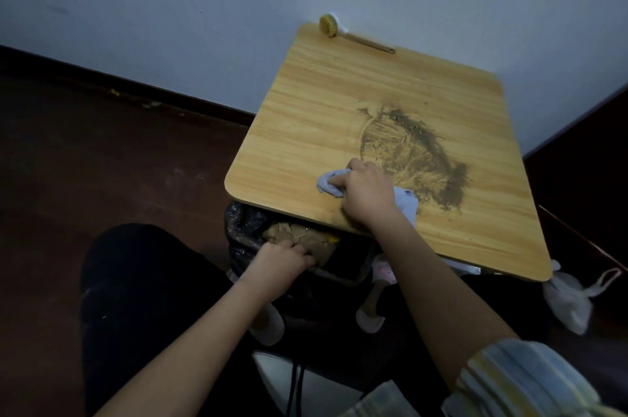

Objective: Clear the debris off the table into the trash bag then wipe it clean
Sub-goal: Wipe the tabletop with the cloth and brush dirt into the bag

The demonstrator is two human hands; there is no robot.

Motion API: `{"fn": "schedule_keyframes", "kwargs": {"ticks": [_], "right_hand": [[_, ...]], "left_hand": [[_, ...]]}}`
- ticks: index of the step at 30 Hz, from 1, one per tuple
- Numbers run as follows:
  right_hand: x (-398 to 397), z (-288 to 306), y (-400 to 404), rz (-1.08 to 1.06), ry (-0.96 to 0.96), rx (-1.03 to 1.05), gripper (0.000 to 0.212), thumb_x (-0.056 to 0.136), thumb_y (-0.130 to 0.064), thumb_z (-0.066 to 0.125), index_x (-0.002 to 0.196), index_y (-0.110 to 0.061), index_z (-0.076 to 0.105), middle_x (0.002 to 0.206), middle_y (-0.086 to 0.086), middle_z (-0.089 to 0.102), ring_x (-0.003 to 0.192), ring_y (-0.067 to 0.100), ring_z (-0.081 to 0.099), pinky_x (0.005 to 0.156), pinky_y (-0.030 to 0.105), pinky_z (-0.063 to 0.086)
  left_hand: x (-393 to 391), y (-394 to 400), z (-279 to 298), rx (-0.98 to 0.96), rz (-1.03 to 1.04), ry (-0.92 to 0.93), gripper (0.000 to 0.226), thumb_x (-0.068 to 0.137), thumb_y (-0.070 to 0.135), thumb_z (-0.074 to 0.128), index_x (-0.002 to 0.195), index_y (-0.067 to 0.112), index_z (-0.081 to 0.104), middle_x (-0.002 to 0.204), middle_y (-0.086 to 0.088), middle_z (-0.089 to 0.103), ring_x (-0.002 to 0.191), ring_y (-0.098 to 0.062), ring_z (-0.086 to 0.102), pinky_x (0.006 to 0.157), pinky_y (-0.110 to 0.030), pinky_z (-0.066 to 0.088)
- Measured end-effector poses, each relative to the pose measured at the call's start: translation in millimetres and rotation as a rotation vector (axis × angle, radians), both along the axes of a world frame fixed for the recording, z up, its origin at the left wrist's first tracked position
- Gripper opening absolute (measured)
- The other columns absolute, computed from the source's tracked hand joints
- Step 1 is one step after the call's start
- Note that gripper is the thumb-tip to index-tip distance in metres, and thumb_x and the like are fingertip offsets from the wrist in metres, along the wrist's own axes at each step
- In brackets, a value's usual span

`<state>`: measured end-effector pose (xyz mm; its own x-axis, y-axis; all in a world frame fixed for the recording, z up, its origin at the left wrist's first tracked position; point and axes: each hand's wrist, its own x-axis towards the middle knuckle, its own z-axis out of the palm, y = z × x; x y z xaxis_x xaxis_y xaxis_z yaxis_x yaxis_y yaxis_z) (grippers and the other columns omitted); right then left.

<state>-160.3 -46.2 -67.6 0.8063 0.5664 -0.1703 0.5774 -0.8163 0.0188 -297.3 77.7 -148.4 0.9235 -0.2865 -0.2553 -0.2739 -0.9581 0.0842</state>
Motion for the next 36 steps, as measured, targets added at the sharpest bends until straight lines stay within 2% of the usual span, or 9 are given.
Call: {"fn": "schedule_keyframes", "kwargs": {"ticks": [3,6,11,21,23,26,29,32,36], "right_hand": [[-6,-6,-1,0.038,-0.036,-0.051,0.028,0.092,-0.005,0.046,0.104,-0.023,0.064,0.103,0.004,0.045,0.095,0.026,0.045,0.069,0.031,0.027],[-11,-7,-4,0.116,-0.070,-0.082,0.024,0.093,-0.008,0.048,0.105,-0.022,0.065,0.108,0.005,0.048,0.097,0.025,0.045,0.070,0.031,0.027],[-27,-11,-14,0.207,-0.089,-0.090,0.020,0.094,-0.009,0.045,0.096,-0.021,0.061,0.100,0.005,0.045,0.094,0.024,0.043,0.065,0.032,0.023],[-33,-7,-26,0.356,-0.013,-0.102,0.031,0.092,-0.012,0.045,0.112,-0.027,0.063,0.105,0.004,0.048,0.089,0.023,0.039,0.064,0.031,0.020],[-27,-2,-27,0.337,-0.001,-0.054,0.032,0.092,-0.016,0.048,0.115,-0.032,0.064,0.104,0.002,0.050,0.093,0.025,0.043,0.065,0.031,0.025],[-10,4,-25,0.179,-0.033,0.030,0.037,0.094,-0.016,0.049,0.123,-0.036,0.062,0.108,0.003,0.051,0.098,0.027,0.045,0.070,0.030,0.031],[-1,-1,-19,0.072,-0.022,-0.006,0.039,0.095,-0.011,0.047,0.123,-0.033,0.062,0.115,0.003,0.053,0.104,0.028,0.045,0.074,0.032,0.032],[-2,-5,-15,0.087,-0.033,-0.070,0.034,0.091,-0.006,0.048,0.110,-0.027,0.067,0.110,0.002,0.057,0.100,0.027,0.045,0.072,0.031,0.036],[-17,-8,-24,0.205,-0.060,-0.079,0.030,0.090,-0.007,0.047,0.103,-0.026,0.066,0.102,0.003,0.058,0.091,0.024,0.043,0.066,0.030,0.028]], "left_hand": [[-1,0,-2,0.009,-0.006,0.011,0.034,0.094,0.015,0.043,0.125,0.026,0.052,0.125,-0.001,0.052,0.112,-0.026,0.051,0.069,-0.033,0.044],[1,0,-1,0.019,-0.002,0.011,0.033,0.096,0.015,0.041,0.125,0.026,0.051,0.125,-0.001,0.052,0.114,-0.025,0.051,0.068,-0.032,0.042],[2,-2,-1,0.024,-0.007,0.015,0.035,0.096,0.015,0.041,0.128,0.026,0.050,0.126,-0.001,0.051,0.115,-0.026,0.050,0.073,-0.034,0.045],[0,-5,3,0.028,-0.007,0.033,0.032,0.095,0.019,0.044,0.126,0.026,0.051,0.125,-0.001,0.051,0.114,-0.027,0.050,0.073,-0.034,0.043],[-1,-5,3,0.027,-0.008,0.023,0.031,0.094,0.019,0.044,0.124,0.026,0.051,0.125,0.000,0.051,0.114,-0.026,0.050,0.073,-0.034,0.043],[-3,-6,2,0.020,-0.011,0.010,0.032,0.093,0.015,0.044,0.122,0.026,0.053,0.124,0.000,0.052,0.113,-0.026,0.050,0.073,-0.034,0.045],[-3,-7,0,0.017,-0.023,0.014,0.034,0.093,0.013,0.044,0.123,0.026,0.052,0.124,0.000,0.052,0.113,-0.026,0.050,0.073,-0.034,0.045],[-1,-6,3,0.017,-0.025,0.007,0.033,0.093,0.013,0.045,0.123,0.026,0.052,0.123,0.000,0.052,0.112,-0.026,0.050,0.073,-0.035,0.046],[-2,-5,6,0.026,-0.030,0.000,0.035,0.094,0.012,0.043,0.125,0.025,0.052,0.123,-0.001,0.051,0.113,-0.027,0.049,0.068,-0.034,0.042]]}}
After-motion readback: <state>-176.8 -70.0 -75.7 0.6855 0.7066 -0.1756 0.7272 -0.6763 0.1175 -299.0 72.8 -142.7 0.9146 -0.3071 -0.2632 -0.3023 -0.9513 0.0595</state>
